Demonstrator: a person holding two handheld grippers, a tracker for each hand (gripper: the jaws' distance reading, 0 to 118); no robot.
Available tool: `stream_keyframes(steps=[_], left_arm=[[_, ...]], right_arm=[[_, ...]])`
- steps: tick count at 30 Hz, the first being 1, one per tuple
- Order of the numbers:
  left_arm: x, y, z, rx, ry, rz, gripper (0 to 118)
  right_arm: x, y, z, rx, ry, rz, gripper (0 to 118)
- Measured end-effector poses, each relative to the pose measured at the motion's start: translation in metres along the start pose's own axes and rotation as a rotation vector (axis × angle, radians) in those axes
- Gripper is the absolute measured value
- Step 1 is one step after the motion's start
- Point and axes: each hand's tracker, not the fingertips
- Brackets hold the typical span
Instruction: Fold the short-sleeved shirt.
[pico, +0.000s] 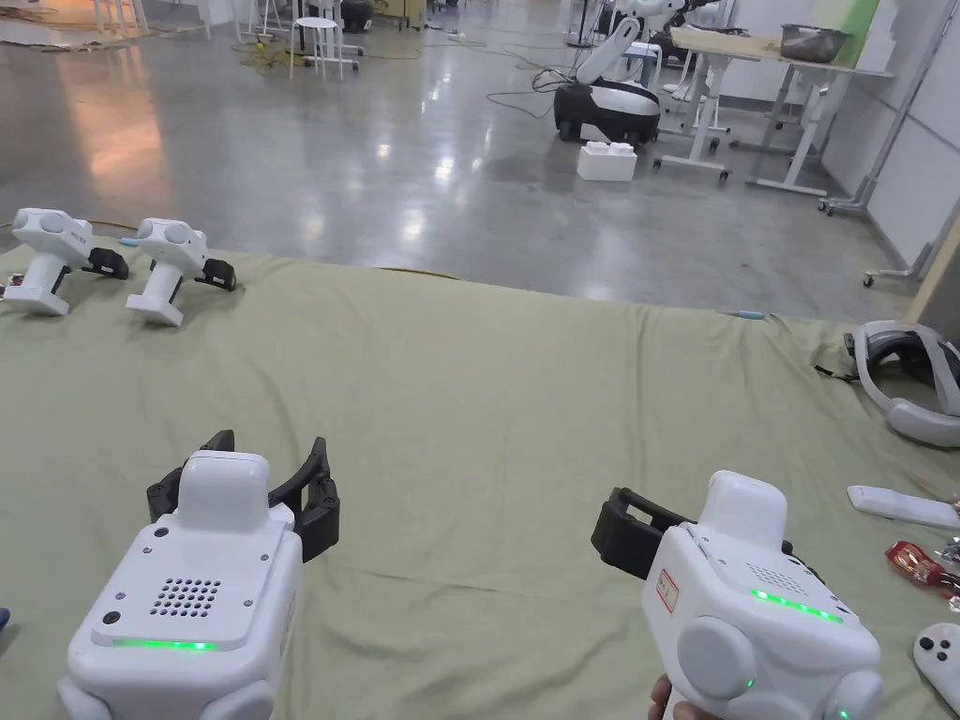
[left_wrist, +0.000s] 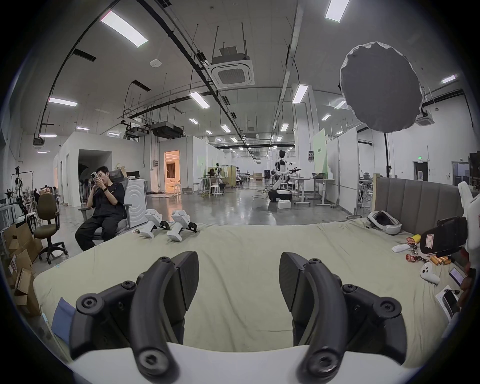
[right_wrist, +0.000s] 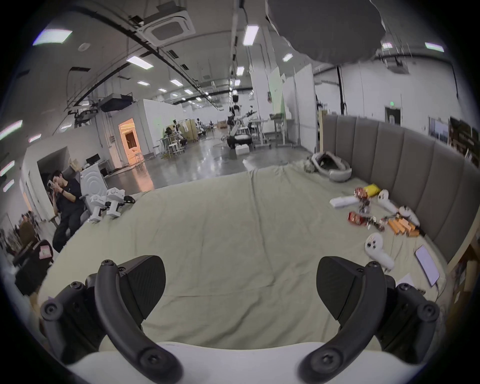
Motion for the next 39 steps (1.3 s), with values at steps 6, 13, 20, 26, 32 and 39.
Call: stream_keyframes(steps=[6,13,20,26,32,39], left_arm=[[0.0,0.001,-0.003,-0.008,0.015,-0.001,74],[0.0,-0.002,-0.004,-0.019,0.006,-0.003,74],[-0.003,-0.016,-0.009,-0.037,0.021,-0.027,74],[-0.009,-0.021,-0.012,-0.068,0.002,0.038,74],[-0.01,-0.022,-0.011,-0.033,-0.027,0.031,74],[-0.006,-0.017,-0.008,-0.004,-0.056,0.004,74]], right_arm=[[-0.003,-0.006,-0.002,0.056,0.007,0.083,117],[-0.009,-0.017,-0.005,0.14,-0.039,0.152,118],[-0.004,-0.03,-0.003,0.282,0.028,0.157,118],[-0.001,-0.029,-0.007,0.263,0.029,0.127,118],[0.0,-0.03,-0.011,0.248,0.032,0.117,118],[-0.001,-0.028,-0.014,0.229,0.043,0.102,118]])
